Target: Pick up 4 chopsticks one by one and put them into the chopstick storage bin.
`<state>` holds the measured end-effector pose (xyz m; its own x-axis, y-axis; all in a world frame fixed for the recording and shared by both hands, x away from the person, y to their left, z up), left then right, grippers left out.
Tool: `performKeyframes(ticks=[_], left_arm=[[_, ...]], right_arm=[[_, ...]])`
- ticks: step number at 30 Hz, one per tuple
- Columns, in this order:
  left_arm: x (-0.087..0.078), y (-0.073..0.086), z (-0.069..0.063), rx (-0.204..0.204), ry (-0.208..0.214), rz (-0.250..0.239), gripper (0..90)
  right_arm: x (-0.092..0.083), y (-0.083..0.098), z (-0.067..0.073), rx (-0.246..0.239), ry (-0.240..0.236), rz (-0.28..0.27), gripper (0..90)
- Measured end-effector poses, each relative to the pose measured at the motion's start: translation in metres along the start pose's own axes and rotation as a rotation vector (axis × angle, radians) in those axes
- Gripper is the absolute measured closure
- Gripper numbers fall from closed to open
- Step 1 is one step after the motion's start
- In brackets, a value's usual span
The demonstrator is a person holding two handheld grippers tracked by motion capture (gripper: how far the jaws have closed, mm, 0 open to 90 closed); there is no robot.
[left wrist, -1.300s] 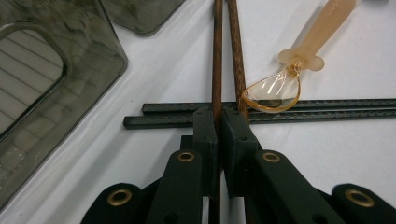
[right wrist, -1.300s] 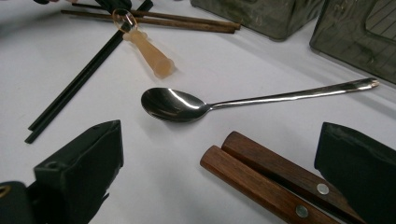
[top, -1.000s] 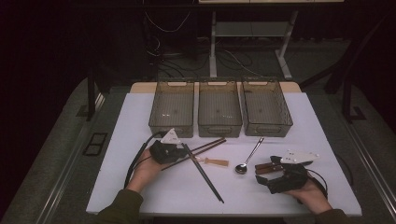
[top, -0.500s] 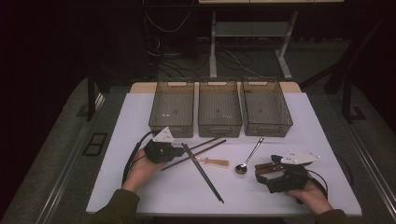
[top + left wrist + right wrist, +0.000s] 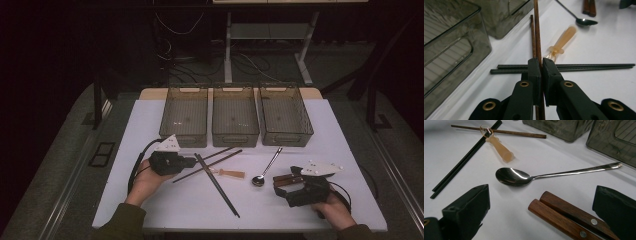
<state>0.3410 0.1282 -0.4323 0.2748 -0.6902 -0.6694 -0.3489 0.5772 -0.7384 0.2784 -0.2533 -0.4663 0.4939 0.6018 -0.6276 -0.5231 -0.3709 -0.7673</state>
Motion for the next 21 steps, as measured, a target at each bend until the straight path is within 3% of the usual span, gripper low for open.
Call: performKeyframes(ticks=[6,21], left_arm=[[-0.003,-0.004,-0.003,-0.008,0.013,-0.011,84.4],[-0.018,-0.015,-0.002,-0.025,-0.005,-0.068,84.4]], right_arm=[[0.000,0.000,-0.001,0.004,0.008,0.007,1.5],[0.000,-0.001,0.000,-0.002,0.008,0.009,1.5]])
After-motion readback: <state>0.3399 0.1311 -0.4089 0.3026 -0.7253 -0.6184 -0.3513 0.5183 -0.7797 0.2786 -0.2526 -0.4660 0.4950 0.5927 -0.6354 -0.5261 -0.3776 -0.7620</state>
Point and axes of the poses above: each handheld gripper's, and its own axes: x roughly forward along the jaws, y roughly out of its underside, z roughly to its left, the point moved 4 cm from there along x, roughly forward along the jaws, and after that the axes turned 4 degrees about z, right-handed, at the moved point
